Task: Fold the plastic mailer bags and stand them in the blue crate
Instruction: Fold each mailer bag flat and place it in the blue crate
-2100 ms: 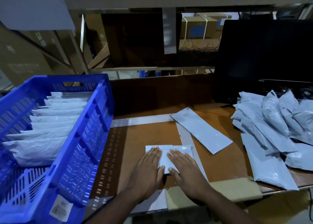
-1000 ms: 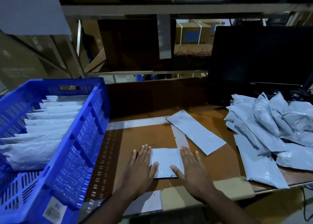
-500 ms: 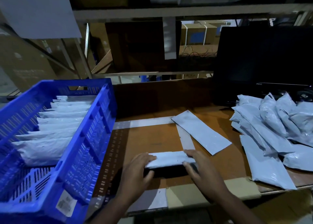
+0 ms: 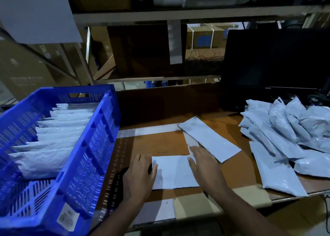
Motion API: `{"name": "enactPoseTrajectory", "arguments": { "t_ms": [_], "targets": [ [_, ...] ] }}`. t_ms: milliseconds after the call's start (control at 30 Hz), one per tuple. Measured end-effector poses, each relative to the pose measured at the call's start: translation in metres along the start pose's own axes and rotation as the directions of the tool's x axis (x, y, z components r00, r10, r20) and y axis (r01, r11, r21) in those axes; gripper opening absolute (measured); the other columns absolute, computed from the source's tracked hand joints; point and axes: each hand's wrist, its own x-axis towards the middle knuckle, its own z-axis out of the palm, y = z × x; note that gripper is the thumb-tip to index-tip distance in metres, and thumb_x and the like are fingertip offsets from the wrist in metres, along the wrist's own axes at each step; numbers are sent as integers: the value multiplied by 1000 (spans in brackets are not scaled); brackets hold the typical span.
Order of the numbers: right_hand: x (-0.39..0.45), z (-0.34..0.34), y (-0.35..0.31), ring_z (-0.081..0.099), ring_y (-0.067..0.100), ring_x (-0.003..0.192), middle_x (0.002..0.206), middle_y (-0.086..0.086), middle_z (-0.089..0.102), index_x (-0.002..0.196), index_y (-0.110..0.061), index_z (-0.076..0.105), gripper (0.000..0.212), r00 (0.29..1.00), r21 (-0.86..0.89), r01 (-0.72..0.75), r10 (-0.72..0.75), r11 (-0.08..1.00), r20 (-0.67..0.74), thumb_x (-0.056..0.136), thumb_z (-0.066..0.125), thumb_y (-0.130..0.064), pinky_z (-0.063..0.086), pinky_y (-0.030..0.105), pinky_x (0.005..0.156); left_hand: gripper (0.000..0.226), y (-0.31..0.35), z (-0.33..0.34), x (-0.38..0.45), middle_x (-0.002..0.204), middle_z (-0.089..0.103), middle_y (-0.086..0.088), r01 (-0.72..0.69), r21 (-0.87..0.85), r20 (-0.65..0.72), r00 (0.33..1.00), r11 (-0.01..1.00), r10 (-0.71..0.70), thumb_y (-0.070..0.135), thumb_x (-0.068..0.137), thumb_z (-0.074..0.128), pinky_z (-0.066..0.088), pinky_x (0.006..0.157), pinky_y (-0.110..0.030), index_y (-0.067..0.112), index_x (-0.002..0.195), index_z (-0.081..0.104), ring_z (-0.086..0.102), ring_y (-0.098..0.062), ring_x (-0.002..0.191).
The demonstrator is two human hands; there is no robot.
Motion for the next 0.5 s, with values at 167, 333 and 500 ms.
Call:
{"name": "enactPoseTrajectory", "arguments": {
  "t_ms": [167,333,500],
  "targets": [
    [-19,32,-11,26,15,150,161,-2,28,155,-19,34,53,966,-41,237,-230,971,118,107,34,-40,-5,26,120,51,15,15,8,166,23,10,-224,-87,306,921,971,240,40,109,32,22,119,-23,29,158,29,22,-5,151],
    [-31,50,0,35,14,143,154,-1,44,148,-18,46,57,959,-95,224,-202,970,201,97,47,-44,-3,28,122,71,4,50,-14,167,-10,8,-384,9,481,811,923,332,54,98,-18,5,127,-39,24,160,-2,-11,-5,154],
    [-26,51,3,-5,7,150,164,-9,2,161,-22,14,61,940,-101,304,-282,947,191,105,15,-49,-23,23,115,80,3,50,-9,166,-17,9,-390,5,481,808,921,340,57,90,-24,-5,127,-35,24,162,-7,-18,-5,153]
  ]
}}
